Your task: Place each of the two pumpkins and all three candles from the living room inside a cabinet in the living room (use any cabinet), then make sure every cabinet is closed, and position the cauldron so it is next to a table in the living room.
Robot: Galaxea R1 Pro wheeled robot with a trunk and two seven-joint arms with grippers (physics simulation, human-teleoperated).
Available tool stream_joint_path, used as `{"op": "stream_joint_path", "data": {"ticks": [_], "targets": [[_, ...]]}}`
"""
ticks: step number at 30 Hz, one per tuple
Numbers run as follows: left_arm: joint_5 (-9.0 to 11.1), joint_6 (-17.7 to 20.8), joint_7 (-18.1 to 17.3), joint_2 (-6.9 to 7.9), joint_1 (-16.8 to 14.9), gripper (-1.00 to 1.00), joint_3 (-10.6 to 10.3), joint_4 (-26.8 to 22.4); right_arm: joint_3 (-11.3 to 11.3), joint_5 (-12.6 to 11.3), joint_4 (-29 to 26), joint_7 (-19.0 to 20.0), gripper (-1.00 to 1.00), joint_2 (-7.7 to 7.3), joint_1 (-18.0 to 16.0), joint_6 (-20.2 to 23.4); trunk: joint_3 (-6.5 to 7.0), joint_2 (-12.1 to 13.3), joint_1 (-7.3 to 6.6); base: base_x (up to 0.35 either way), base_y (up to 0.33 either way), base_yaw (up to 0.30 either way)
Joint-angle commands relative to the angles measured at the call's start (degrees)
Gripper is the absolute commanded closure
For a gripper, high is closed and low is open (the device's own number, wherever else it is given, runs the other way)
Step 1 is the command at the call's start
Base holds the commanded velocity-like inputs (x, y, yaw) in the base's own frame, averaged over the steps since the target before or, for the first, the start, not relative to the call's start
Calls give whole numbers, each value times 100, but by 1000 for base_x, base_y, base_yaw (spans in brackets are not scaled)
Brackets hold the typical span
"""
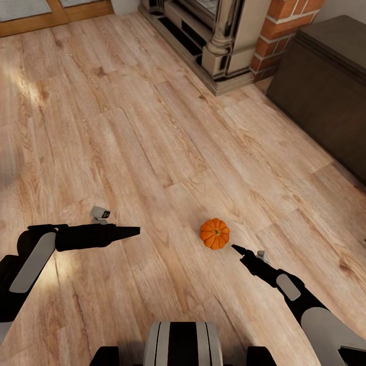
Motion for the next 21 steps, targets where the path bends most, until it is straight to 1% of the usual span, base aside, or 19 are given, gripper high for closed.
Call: {"op": "stream_joint_path", "data": {"ticks": [1, 6, 15, 17, 20, 21], "targets": [[3, 19, -16, 3, -3, -100, -6, 2, -24, -33, 1, 12, -100, -4, -2, 46, -3, -1, -1, 8, 0, 0], [15, 19, -19, -1, -3, -100, -8, 9, -35, -54, -10, 51, -100, -45, 2, 39, -3, -1, -1, 109, 0, 0], [18, 19, -12, -6, -3, -100, -8, 11, 28, -20, -60, 81, -100, -34, 6, 56, -3, -1, -1, 41, 0, 0], [19, 19, -11, -7, -3, -100, -8, 12, 86, -17, -72, 90, -100, -28, 3, 60, -3, -1, -1, 6, 0, 0], [17, 19, -11, -10, -3, -100, -8, 12, 276, -16, -82, 96, -100, -28, 1, 63, -3, -1, -1, 3, 0, 0], [18, 19, -11, -11, -3, -100, -10, 12, 302, -17, -83, 97, -100, -29, 2, 63, -3, -1, -1, 1, 0, 0]]}}
